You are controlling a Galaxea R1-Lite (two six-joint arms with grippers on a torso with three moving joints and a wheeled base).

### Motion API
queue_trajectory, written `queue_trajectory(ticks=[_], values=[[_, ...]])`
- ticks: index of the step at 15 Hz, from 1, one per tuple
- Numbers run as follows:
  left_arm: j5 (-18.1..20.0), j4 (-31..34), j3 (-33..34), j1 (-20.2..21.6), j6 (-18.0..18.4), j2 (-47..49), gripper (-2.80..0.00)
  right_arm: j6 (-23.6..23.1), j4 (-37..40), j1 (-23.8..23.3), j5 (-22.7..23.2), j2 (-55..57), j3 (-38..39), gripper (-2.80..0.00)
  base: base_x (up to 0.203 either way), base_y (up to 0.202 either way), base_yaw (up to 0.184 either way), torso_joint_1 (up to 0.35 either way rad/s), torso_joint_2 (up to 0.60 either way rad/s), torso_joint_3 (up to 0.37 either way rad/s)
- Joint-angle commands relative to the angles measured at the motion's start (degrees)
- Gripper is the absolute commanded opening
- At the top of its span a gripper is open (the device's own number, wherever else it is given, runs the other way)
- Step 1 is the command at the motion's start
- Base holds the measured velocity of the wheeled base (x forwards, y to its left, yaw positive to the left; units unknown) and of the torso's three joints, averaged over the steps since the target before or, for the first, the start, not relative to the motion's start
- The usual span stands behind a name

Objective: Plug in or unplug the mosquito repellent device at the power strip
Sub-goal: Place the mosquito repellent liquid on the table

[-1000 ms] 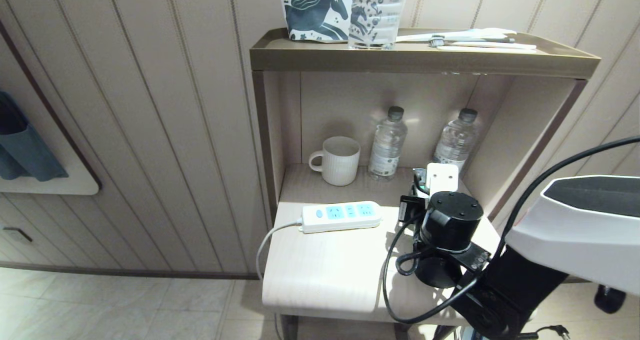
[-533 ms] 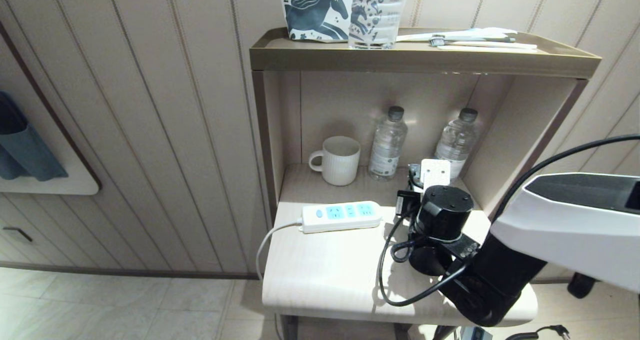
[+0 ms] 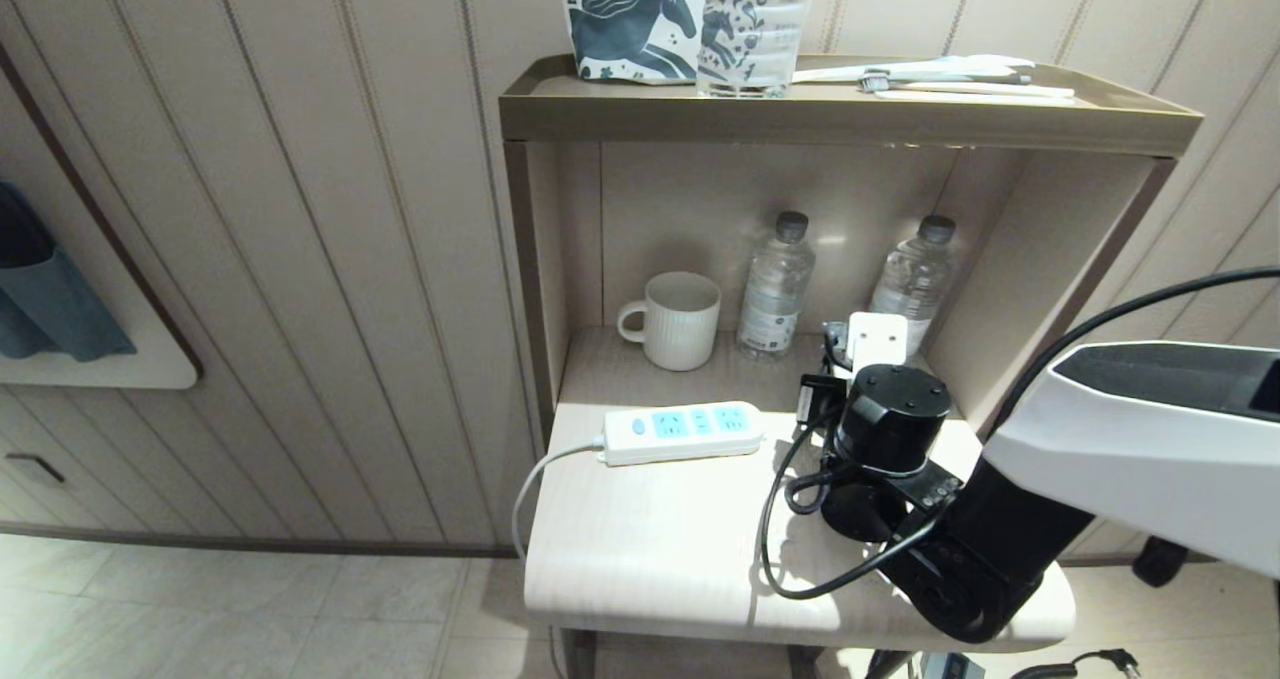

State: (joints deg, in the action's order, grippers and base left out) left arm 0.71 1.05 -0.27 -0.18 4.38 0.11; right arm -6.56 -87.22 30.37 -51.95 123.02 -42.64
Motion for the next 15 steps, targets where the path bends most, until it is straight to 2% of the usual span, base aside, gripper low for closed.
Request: queue_trajectory(ticks=[1, 8, 15], values=[[0.0, 0.0, 0.0, 0.0, 0.0, 0.0, -2.8, -0.1, -2.4, 0.1, -0.3, -0.1, -0.7, -2.8, 0.0, 0.0, 0.0, 0.0, 0.0, 0.0], [0.0, 0.0, 0.0, 0.0, 0.0, 0.0, -2.8, -0.8, -2.7, 0.1, -0.3, -0.4, -0.6, -2.8, 0.0, 0.0, 0.0, 0.0, 0.0, 0.0], [0.0, 0.0, 0.0, 0.0, 0.0, 0.0, -2.8, -4.2, -2.7, 0.0, -0.2, 4.2, -2.4, -2.8, 0.0, 0.0, 0.0, 0.0, 0.0, 0.0]])
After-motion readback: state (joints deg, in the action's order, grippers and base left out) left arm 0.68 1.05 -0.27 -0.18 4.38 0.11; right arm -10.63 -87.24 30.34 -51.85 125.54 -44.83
